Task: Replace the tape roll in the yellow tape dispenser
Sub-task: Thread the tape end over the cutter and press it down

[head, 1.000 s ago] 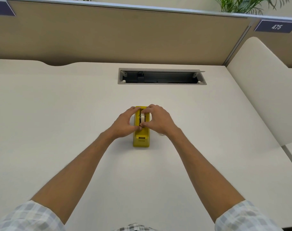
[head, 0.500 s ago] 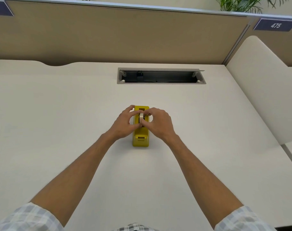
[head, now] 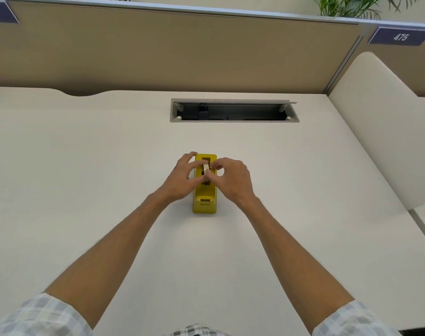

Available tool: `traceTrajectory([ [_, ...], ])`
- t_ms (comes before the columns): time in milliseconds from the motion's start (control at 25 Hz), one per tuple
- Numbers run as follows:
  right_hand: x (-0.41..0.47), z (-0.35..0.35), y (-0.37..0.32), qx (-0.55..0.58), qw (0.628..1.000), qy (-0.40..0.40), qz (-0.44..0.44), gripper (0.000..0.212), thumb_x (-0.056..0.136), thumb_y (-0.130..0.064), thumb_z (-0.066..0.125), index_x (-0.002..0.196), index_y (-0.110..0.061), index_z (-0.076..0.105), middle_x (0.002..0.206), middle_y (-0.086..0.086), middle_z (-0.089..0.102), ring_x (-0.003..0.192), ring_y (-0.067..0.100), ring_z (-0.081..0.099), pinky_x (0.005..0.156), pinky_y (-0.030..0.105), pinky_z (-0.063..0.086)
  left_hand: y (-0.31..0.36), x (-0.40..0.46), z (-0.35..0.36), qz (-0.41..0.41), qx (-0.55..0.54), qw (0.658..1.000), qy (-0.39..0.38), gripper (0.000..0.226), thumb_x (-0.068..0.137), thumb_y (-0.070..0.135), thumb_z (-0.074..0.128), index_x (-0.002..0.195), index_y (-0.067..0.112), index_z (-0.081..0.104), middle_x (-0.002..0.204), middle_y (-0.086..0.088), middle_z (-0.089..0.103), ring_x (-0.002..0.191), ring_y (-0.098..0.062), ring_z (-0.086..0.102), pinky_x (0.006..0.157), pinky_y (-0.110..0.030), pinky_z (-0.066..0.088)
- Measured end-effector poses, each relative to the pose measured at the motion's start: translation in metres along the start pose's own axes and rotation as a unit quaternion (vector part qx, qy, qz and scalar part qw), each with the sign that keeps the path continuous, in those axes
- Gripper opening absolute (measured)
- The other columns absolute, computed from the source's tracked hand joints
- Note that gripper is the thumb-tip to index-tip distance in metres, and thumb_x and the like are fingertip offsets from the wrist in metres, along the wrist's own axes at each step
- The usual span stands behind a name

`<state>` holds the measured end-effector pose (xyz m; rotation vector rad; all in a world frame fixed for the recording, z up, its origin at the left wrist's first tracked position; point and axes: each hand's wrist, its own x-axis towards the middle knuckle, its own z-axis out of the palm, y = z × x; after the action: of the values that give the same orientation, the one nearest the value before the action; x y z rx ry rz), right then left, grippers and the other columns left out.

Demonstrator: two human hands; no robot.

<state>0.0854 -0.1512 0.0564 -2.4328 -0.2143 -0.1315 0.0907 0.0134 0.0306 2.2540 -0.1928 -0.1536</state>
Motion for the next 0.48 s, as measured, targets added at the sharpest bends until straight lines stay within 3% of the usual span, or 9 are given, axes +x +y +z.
traceTrajectory([
  [160,-0.0003,0.0005,-0.0007,0.007,1.0,0.005,0.003,0.024,0.082,-0.034,0.066,0.099,-0.018,0.073,0.098,-0.004,0.075,0.091,0.013,0.067,0.078,0.031,0.053,0.0006,-0.0013,-0.0024,0.017,0.002,1.0,0.022,0.049,0.084,0.035,0.07,0.13,0.031,0.056,0.154,0.001,0.03,0.144,-0.02,0.022,0.112,-0.039,0.025],
  [320,0.0001,0.0008,-0.0006,0.005,1.0,0.003,0.001,0.024,0.083,-0.035,0.066,0.099,-0.018,0.073,0.098,-0.004,0.075,0.091,0.013,0.067,0.078,0.031,0.052,-0.001,0.0007,-0.0026,0.005,0.01,1.0,0.016,0.053,0.088,0.038,0.064,0.138,0.026,0.049,0.154,0.001,0.029,0.144,-0.018,0.019,0.114,-0.04,0.024],
  [480,0.0011,0.0009,-0.0008,0.0,1.0,0.003,0.003,0.025,0.084,-0.036,0.065,0.099,-0.017,0.073,0.097,-0.004,0.075,0.089,0.013,0.067,0.077,0.032,0.053,-0.0004,0.0015,-0.0017,0.01,0.008,1.0,0.021,0.046,0.086,0.036,0.068,0.13,0.028,0.058,0.154,0.002,0.029,0.145,-0.018,0.017,0.113,-0.04,0.024],
])
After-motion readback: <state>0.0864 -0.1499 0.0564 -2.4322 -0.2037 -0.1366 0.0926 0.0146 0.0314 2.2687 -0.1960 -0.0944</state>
